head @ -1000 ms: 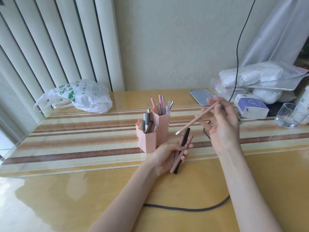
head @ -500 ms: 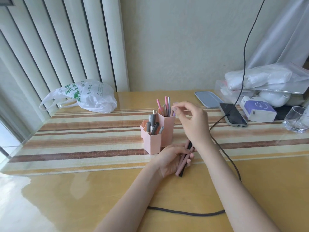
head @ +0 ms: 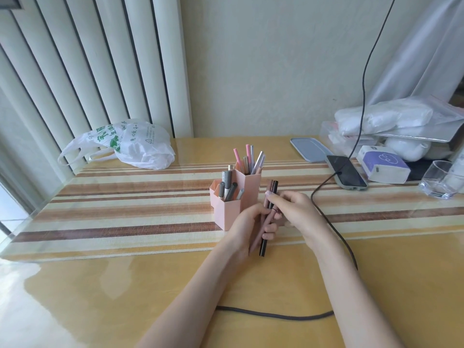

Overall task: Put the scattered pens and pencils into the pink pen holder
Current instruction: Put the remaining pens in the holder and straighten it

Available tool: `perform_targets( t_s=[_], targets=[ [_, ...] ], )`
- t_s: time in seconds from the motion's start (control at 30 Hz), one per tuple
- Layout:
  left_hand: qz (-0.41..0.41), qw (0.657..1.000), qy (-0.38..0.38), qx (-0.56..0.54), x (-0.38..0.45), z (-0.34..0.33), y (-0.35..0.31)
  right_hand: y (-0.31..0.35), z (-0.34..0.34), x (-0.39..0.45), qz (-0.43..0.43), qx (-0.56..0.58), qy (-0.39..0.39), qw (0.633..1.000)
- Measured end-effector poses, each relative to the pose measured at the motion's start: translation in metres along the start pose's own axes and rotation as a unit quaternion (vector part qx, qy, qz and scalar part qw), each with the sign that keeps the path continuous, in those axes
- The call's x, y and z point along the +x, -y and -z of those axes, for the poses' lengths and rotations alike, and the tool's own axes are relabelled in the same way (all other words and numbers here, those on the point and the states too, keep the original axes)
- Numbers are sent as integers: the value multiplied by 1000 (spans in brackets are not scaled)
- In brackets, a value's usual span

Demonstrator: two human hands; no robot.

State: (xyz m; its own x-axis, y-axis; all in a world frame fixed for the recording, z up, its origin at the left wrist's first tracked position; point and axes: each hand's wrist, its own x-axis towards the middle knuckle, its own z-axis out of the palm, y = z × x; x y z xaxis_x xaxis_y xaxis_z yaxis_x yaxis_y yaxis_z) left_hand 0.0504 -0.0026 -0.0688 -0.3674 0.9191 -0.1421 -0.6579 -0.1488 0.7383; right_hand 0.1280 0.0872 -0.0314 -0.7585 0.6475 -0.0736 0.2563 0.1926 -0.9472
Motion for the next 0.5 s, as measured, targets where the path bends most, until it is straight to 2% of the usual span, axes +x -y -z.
perform_targets(
  t_s=[0.1, 0.2, 0.3, 0.43, 0.5],
  targets=[
    [-7, 999, 11, 32, -5, 0, -2, 3, 0, -3, 54, -29, 16, 998],
    [-17, 998, 21, 54, -9, -2, -5, 5, -2, -5, 110, -77, -10, 991],
    [-18, 996, 34, 87, -13, -8, -7, 9, -7, -8, 106, -48, -8, 993],
    [-26, 985, 42, 167, -19, -9, -11, 21, -6, -14, 61, 7, 55, 997],
    [-39, 980, 41, 191, -20, -8, -12, 24, -5, -15, 83, -14, 58, 995]
  ],
)
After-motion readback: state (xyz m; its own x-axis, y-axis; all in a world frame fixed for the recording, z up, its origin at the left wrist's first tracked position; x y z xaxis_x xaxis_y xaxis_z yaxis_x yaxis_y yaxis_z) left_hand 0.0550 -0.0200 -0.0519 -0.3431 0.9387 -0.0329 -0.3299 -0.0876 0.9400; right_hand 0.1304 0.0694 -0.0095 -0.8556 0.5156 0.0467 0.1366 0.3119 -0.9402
